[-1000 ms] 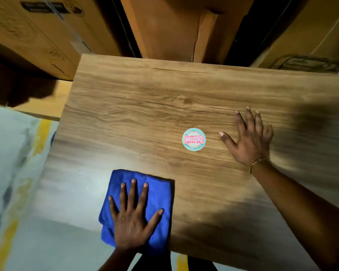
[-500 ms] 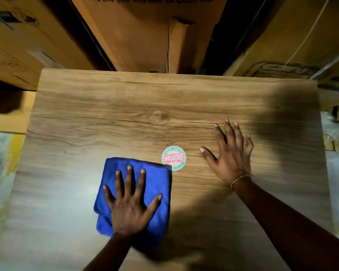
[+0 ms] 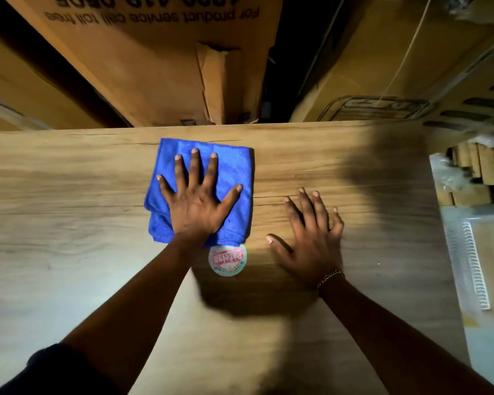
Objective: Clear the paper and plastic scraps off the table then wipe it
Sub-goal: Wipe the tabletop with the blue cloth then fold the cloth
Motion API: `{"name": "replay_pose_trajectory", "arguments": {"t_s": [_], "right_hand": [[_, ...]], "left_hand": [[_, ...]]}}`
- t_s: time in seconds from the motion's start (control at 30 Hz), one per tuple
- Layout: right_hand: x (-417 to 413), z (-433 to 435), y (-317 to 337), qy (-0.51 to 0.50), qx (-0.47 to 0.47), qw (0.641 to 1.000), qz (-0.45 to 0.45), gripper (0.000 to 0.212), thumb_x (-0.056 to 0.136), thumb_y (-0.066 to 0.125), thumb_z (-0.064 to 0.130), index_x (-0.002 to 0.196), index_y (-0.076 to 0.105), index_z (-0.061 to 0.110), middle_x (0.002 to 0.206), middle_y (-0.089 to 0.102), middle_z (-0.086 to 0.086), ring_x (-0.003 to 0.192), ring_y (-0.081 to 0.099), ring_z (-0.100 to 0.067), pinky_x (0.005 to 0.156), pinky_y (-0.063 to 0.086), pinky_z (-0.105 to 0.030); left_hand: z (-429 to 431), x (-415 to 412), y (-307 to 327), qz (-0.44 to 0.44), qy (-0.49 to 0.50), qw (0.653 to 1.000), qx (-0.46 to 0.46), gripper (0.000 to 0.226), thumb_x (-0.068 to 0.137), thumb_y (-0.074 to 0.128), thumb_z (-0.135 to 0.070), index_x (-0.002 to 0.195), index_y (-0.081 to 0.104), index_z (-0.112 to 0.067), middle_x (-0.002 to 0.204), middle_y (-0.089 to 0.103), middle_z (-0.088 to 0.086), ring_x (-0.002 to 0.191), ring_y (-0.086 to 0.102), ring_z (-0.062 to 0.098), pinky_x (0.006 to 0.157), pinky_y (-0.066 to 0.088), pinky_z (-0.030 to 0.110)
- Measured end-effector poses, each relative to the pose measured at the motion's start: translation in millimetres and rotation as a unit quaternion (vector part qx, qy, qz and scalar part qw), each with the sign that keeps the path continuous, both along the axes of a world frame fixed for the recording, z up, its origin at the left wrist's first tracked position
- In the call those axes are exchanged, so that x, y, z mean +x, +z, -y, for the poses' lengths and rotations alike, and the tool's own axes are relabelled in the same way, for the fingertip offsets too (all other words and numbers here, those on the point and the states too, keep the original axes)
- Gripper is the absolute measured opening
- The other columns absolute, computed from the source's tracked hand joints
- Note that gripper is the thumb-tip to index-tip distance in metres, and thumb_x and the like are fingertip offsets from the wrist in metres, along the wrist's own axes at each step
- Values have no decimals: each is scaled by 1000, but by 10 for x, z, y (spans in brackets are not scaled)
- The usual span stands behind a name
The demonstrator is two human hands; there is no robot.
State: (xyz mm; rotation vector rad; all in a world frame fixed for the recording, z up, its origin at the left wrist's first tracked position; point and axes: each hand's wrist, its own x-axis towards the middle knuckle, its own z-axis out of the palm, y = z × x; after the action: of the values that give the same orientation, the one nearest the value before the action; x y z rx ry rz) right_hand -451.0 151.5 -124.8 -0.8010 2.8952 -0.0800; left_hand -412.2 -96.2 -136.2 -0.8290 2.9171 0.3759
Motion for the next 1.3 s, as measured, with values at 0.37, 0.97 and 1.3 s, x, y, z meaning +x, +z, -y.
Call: {"name": "replay_pose_trajectory", "arguments": {"t_s": [0.37, 0.97, 1.3], "right_hand": [[4, -5, 25, -7, -7, 1000, 8, 88, 86, 37, 85, 157, 32, 34, 171, 18, -1, 158, 12, -26, 119, 17, -60], [56, -47, -56, 14, -24, 1000, 2, 70, 95, 34, 66, 155, 34, 31, 169, 22, -4, 156, 18, -29, 117, 23, -61], [1007, -50, 467, 1, -217, 976, 26, 64, 93, 47, 50, 148, 50, 19, 159, 43, -5, 149, 37, -28, 117, 28, -43]], "left_hand": [[268, -923, 60, 6, 5, 1000, -3, 90, 89, 21, -88, 161, 29, -33, 165, 32, 7, 157, 13, 37, 119, 5, 75], [-1115, 1742, 56, 19, 15, 1000, -5, 85, 93, 38, -81, 165, 21, -38, 176, 8, 1, 162, 0, 33, 122, 5, 71], [-1662, 2794, 279, 45, 72, 985, 152, 80, 90, -9, -84, 160, 12, -53, 173, -5, -15, 161, -13, 17, 127, -9, 55]]}}
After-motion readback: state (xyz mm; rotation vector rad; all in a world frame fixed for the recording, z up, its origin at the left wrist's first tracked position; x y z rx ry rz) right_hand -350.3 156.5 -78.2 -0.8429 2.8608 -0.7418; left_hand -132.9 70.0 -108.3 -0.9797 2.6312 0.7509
